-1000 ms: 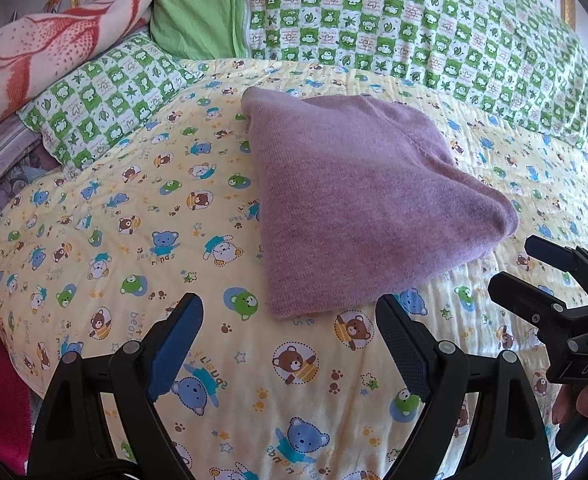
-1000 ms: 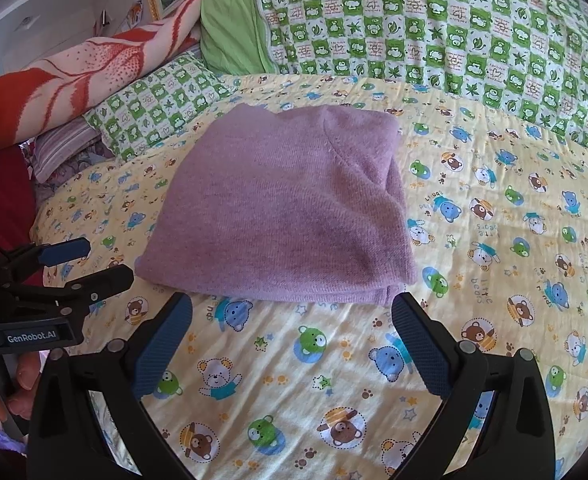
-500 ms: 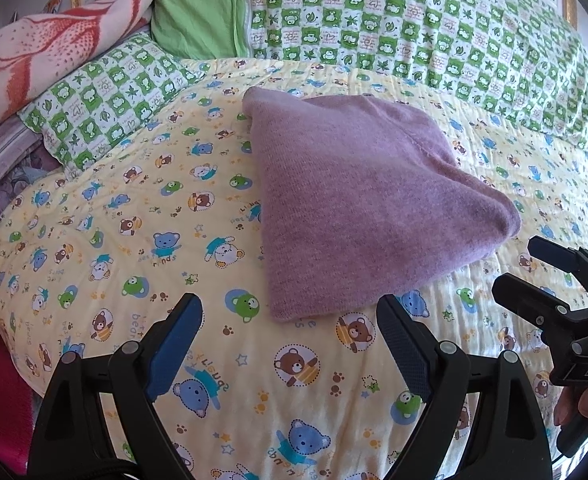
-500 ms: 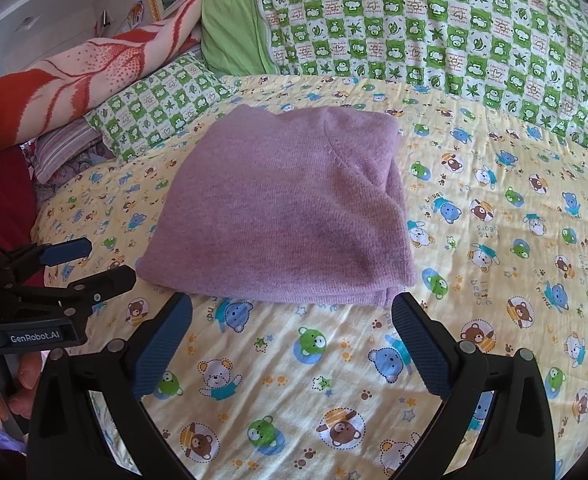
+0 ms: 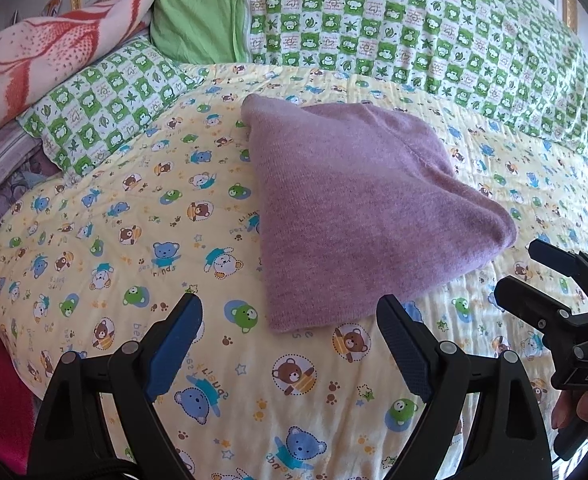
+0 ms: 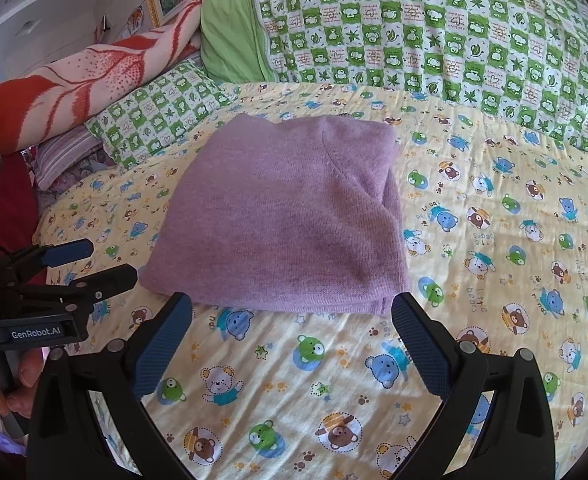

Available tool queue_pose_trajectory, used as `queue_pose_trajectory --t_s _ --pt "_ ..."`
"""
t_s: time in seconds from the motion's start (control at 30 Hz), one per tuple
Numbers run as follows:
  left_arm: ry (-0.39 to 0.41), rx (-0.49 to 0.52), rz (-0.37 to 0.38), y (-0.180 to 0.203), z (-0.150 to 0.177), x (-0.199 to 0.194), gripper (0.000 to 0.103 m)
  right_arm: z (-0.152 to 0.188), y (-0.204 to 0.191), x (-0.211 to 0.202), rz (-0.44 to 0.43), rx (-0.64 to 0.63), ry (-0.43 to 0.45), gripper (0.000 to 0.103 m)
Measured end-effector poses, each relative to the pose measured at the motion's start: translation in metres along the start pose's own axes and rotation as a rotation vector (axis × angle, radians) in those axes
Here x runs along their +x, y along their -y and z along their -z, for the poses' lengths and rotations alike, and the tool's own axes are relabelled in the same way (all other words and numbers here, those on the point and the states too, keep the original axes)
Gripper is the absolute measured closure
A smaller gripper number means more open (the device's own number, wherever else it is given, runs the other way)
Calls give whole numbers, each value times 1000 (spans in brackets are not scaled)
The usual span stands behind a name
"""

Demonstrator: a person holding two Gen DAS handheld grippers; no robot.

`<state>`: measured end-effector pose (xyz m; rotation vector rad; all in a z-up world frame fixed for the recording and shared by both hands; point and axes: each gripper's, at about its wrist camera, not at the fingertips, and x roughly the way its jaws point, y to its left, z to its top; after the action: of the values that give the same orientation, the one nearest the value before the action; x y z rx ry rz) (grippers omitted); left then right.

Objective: Fold small clothes

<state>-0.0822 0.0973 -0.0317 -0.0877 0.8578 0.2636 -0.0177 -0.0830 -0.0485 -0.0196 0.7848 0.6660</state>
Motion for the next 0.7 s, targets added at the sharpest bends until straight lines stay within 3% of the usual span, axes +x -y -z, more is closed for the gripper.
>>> queue_pose_trajectory --t_s 0.7 --pt "-14 -5 10 0 -5 3 13 -5 5 -2 -4 1 7 3"
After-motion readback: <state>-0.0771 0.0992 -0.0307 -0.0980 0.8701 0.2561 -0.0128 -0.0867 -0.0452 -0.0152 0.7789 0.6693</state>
